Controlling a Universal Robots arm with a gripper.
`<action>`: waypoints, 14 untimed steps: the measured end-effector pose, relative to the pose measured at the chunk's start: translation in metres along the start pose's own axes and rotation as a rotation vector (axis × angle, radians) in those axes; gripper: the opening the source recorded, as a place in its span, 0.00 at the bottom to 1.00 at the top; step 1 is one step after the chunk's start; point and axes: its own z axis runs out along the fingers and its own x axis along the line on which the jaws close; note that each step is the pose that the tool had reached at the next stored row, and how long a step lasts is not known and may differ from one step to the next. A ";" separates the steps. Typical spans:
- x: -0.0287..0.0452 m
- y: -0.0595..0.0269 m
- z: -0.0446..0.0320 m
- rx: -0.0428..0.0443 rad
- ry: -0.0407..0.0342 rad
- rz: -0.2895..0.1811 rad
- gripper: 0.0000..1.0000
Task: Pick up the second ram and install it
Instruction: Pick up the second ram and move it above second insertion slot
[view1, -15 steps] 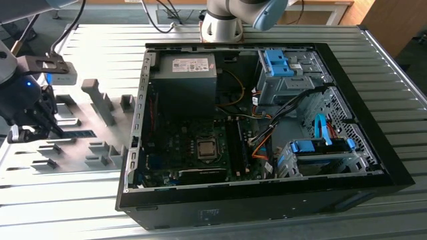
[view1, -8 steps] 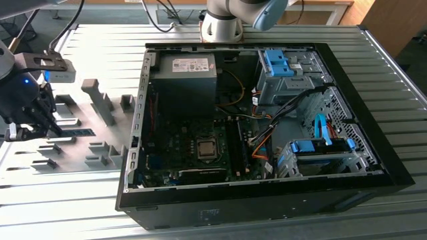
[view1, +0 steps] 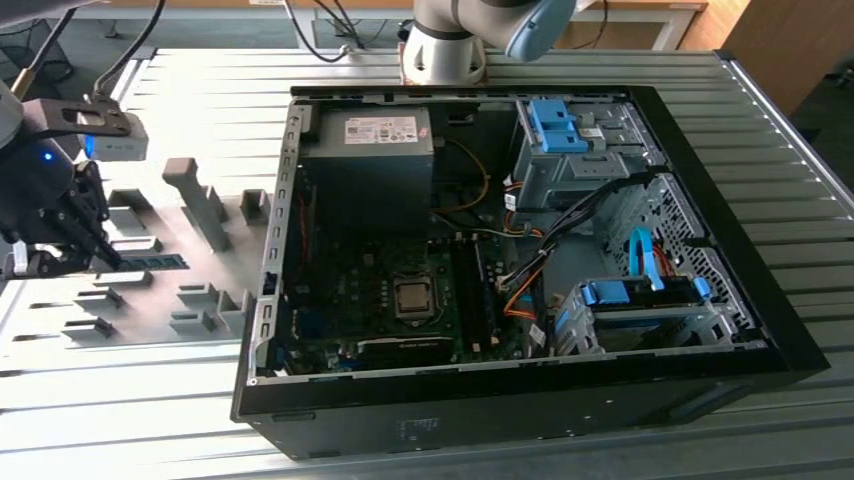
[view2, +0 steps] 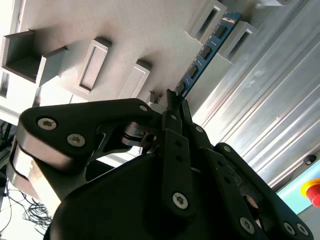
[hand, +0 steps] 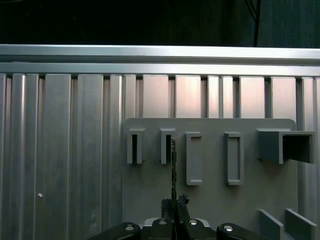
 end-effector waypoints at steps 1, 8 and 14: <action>0.0000 0.0000 -0.0009 0.0000 0.0000 0.000 0.14; -0.0002 0.0001 -0.0070 -0.0001 0.0000 0.000 0.14; -0.0003 0.0001 -0.0119 0.0001 0.0000 0.000 0.14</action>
